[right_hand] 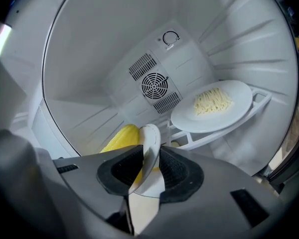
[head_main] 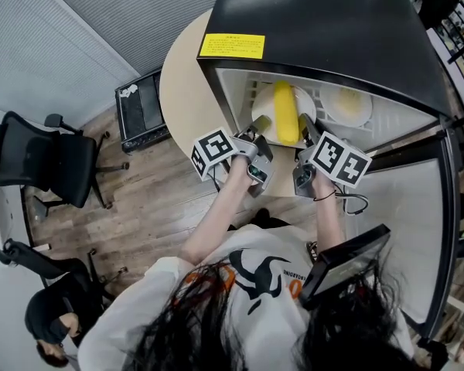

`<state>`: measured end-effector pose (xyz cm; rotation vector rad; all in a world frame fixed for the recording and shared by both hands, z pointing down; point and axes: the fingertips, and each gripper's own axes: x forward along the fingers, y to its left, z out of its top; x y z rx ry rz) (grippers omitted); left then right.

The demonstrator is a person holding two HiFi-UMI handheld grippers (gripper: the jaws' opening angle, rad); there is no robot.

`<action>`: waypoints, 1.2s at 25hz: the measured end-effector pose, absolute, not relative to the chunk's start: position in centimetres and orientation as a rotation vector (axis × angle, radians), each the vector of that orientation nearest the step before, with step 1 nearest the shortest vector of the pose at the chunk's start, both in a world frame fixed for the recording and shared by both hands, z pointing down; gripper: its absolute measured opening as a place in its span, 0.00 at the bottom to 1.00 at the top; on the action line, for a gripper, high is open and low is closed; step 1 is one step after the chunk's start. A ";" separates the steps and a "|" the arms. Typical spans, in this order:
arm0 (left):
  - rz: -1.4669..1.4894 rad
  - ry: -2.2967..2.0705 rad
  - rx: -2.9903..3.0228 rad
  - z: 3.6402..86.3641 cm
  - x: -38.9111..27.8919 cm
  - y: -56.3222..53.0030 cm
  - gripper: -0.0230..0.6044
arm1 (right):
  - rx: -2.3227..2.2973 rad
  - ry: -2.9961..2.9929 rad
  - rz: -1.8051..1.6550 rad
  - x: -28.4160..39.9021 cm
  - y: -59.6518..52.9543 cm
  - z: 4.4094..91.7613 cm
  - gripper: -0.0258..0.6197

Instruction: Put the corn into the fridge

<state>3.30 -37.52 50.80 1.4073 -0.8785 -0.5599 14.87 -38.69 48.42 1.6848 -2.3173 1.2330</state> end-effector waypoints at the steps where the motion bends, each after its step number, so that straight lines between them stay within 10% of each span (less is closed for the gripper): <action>1: -0.566 -0.884 1.401 50.8 3.3 -37.7 0.07 | 1.692 -2.308 1.218 14.9 -38.7 48.4 0.19; 30: -0.630 -0.936 1.402 50.6 2.4 -39.0 0.08 | 1.383 -2.421 1.486 10.0 -33.2 49.5 0.21</action>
